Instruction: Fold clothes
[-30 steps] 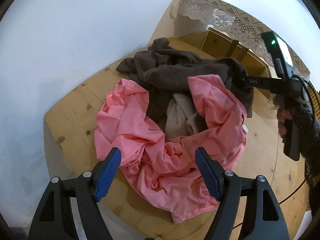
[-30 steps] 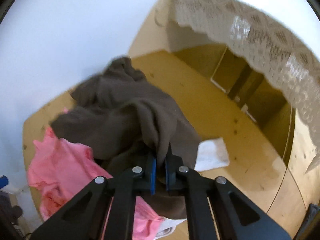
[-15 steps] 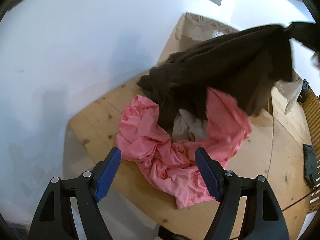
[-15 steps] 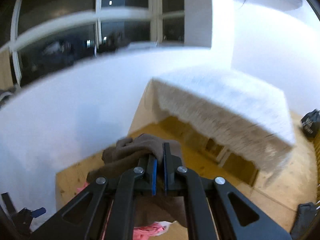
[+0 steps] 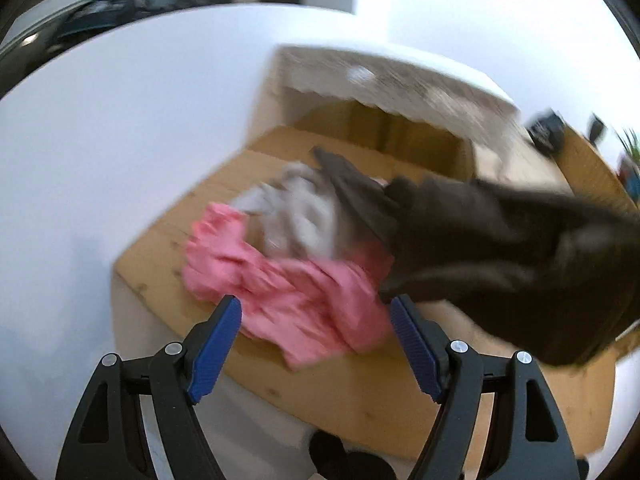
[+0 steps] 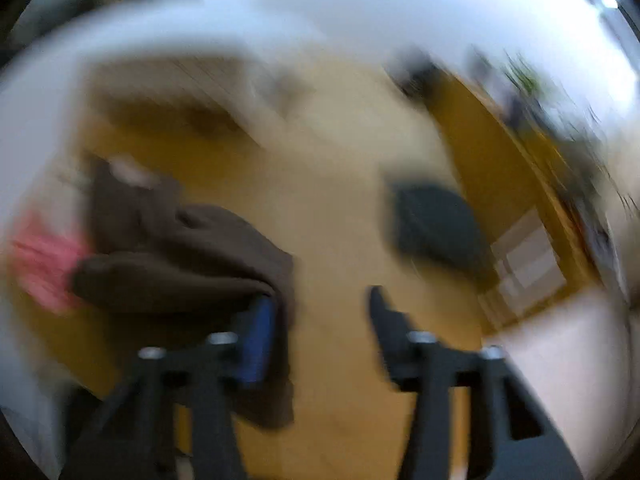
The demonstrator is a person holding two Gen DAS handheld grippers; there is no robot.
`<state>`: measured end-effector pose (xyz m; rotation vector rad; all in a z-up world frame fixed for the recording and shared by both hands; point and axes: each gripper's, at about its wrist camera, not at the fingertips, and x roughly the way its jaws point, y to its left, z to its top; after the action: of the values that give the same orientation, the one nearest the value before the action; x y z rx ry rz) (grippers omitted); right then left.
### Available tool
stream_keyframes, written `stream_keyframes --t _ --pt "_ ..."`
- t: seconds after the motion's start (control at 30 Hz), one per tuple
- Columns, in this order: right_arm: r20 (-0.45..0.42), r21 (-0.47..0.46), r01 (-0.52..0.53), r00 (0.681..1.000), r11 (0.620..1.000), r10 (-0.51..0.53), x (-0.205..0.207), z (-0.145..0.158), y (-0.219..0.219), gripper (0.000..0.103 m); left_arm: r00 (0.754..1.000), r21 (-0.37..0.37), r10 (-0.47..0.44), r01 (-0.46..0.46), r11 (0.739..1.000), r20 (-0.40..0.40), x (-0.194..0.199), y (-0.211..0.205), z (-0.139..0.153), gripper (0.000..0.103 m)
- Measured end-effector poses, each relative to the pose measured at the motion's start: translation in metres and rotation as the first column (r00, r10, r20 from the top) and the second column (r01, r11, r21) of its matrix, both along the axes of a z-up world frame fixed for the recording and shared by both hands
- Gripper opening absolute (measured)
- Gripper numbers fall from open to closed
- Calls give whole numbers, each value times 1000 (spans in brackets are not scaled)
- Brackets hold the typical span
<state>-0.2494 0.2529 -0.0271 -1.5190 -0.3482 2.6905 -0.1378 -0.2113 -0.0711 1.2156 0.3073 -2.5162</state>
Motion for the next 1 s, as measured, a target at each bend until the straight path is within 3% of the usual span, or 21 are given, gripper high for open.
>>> stream_keyframes --t 0.07,0.1,0.2,0.3,0.4,0.6,0.67,0.73,0.8,0.87,1.0 --pt "131 -134 124 986 983 -106 19 -48 57 52 997 -1 -73 73 997 31 -10 30 -11 76" --pt "154 -202 158 980 967 -128 30 -64 76 52 992 -5 -114 115 993 48 -15 47 -18 76" --pt "181 -229 171 975 958 -131 47 -96 100 52 971 25 -224 223 975 89 -28 96 -41 76" --pt "224 -219 176 966 960 -126 64 -124 121 53 933 44 -340 337 941 120 -38 147 -63 76" --pt "270 -261 230 950 938 -158 71 -148 145 54 876 28 -459 460 888 147 -44 206 -84 76" --pt "254 -286 264 948 921 -193 82 -173 180 57 708 -24 -670 692 722 224 -53 314 -131 76" --pt "256 -303 277 945 912 -202 82 -182 188 57 673 -47 -689 724 689 268 -61 334 -150 76" --pt "260 -309 285 943 907 -208 80 -189 188 57 662 -88 -678 733 674 319 -70 348 -169 76" --pt "255 -327 279 946 903 -200 78 -195 189 57 645 -92 -681 746 660 347 -79 357 -182 71" --pt "259 -337 276 946 900 -193 74 -200 188 58 614 -66 -700 767 638 364 -85 360 -190 50" --pt "270 -328 269 945 906 -183 66 -213 183 58 574 -18 -732 791 611 367 -87 360 -185 21"
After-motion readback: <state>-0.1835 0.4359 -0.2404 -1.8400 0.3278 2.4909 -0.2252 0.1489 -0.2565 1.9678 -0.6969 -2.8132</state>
